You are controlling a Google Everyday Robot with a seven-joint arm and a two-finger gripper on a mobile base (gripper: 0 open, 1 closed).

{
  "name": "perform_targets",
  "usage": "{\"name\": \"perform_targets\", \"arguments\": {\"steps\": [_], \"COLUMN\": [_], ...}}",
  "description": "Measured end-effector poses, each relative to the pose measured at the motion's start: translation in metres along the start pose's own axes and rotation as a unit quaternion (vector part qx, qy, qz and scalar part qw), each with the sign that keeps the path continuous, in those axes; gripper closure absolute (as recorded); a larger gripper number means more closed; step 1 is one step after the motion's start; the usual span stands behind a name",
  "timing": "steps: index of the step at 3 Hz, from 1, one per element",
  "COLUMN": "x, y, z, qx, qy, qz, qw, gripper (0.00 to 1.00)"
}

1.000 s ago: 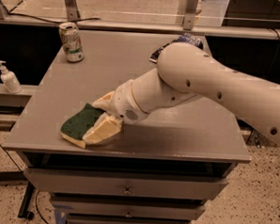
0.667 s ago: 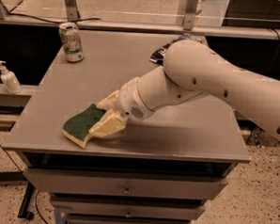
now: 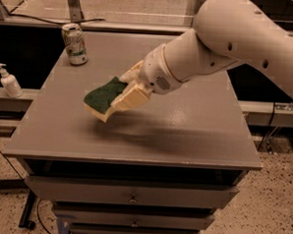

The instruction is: Move sponge near 7up can

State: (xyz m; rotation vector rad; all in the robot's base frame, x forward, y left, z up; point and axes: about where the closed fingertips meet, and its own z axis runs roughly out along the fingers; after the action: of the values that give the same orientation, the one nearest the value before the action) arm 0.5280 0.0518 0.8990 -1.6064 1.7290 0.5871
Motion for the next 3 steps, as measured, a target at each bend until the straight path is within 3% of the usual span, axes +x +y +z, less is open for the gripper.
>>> {"name": "perform_targets", "arguments": {"steps": [1,2,3], "x": [0.0,0.004,0.001], "y": [0.001,-0.002,-0.033], "z": [0.001,-0.003,0.002], "qx": [0.0,0.02,0.036], "qy": [0.0,-0.002,-0.022], "qz": [0.0,0.002,-0.002], "qw": [1.0,0.9998,0.9991], "gripper": [1.0,1.0,1.0]}}
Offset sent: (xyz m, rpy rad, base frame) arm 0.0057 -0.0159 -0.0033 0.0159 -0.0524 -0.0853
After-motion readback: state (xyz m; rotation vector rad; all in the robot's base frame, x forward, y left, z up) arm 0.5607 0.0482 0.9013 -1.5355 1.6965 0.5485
